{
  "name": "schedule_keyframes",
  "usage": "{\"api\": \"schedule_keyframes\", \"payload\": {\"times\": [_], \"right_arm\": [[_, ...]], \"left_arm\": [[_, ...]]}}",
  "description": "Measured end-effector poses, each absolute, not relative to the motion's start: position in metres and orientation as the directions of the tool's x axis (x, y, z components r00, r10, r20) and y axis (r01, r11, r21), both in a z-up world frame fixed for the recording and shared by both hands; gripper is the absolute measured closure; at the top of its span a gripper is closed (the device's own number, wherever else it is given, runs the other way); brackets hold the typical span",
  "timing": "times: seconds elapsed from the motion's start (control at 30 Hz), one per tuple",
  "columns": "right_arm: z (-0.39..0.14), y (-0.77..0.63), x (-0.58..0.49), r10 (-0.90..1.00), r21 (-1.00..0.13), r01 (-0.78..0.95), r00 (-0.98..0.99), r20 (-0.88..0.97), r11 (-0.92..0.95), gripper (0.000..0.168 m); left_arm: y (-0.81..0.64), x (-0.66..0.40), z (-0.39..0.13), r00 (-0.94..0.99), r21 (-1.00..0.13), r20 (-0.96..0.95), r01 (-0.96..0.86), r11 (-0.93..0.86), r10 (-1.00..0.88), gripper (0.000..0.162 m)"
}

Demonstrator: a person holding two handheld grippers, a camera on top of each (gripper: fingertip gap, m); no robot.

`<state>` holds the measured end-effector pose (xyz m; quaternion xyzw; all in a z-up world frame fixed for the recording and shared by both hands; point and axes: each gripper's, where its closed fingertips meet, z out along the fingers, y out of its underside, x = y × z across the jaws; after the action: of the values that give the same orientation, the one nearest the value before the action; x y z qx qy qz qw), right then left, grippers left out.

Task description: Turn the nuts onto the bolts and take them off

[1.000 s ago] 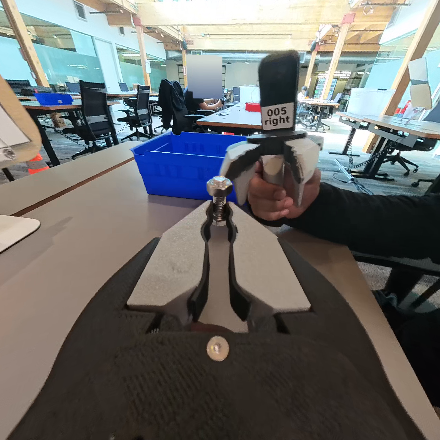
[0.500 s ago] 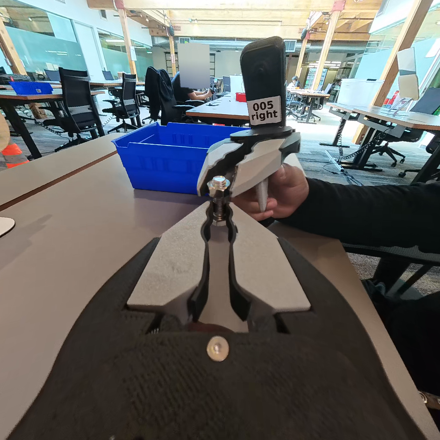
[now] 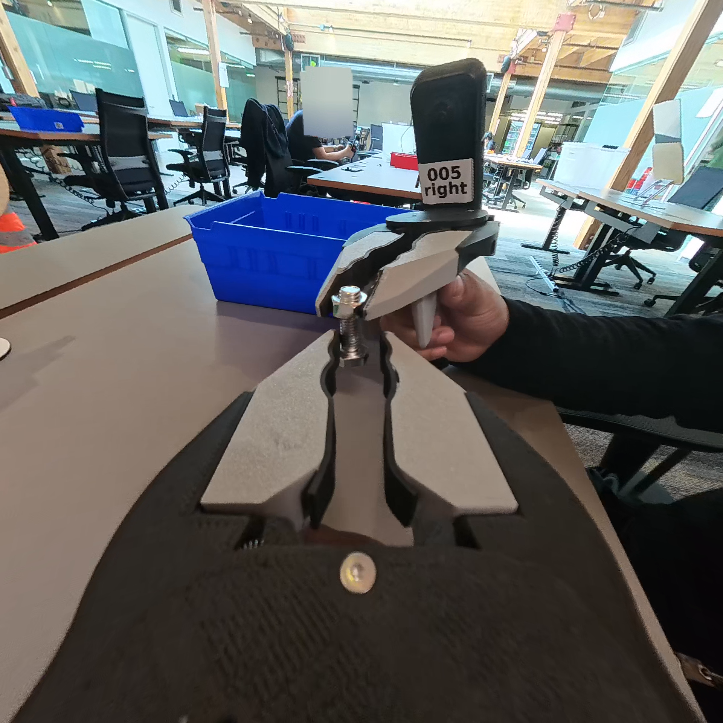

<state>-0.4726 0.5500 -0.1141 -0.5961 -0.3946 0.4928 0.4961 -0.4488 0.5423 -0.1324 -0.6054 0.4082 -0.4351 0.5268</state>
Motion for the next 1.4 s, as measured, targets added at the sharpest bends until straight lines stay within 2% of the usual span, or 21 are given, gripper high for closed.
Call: {"api": "schedule_keyframes", "payload": {"times": [0.13, 0.5, 0.6, 0.87, 1.1, 1.4], "right_arm": [[-0.115, 0.552, -0.472, 0.956, -0.979, -0.018, 0.213, -0.202, -0.203, 0.152], [-0.111, 0.547, -0.472, 0.96, -0.976, -0.041, 0.176, -0.217, -0.213, 0.152], [-0.106, 0.545, -0.47, 0.962, -0.975, -0.065, 0.158, -0.221, -0.214, 0.152], [-0.105, 0.538, -0.473, 0.967, -0.973, -0.06, 0.114, -0.228, -0.223, 0.152], [-0.106, 0.534, -0.474, 0.969, -0.973, -0.057, 0.089, -0.23, -0.226, 0.152], [-0.104, 0.533, -0.473, 0.964, -0.964, -0.079, 0.058, -0.258, -0.253, 0.152]], "left_arm": [[0.541, -0.447, -0.136, 0.281, -0.991, 0.107, -0.052, -0.127, -0.954, 0.133], [0.545, -0.448, -0.142, 0.314, -0.989, 0.076, -0.098, -0.111, -0.947, 0.122], [0.542, -0.446, -0.145, 0.295, -0.989, 0.064, -0.11, -0.101, -0.953, 0.13], [0.535, -0.443, -0.142, 0.258, -0.99, 0.074, -0.096, -0.101, -0.963, 0.131], [0.53, -0.443, -0.14, 0.232, -0.992, 0.066, -0.091, -0.089, -0.97, 0.145], [0.53, -0.444, -0.139, 0.235, -0.993, 0.031, -0.102, -0.057, -0.972, 0.146]]}}
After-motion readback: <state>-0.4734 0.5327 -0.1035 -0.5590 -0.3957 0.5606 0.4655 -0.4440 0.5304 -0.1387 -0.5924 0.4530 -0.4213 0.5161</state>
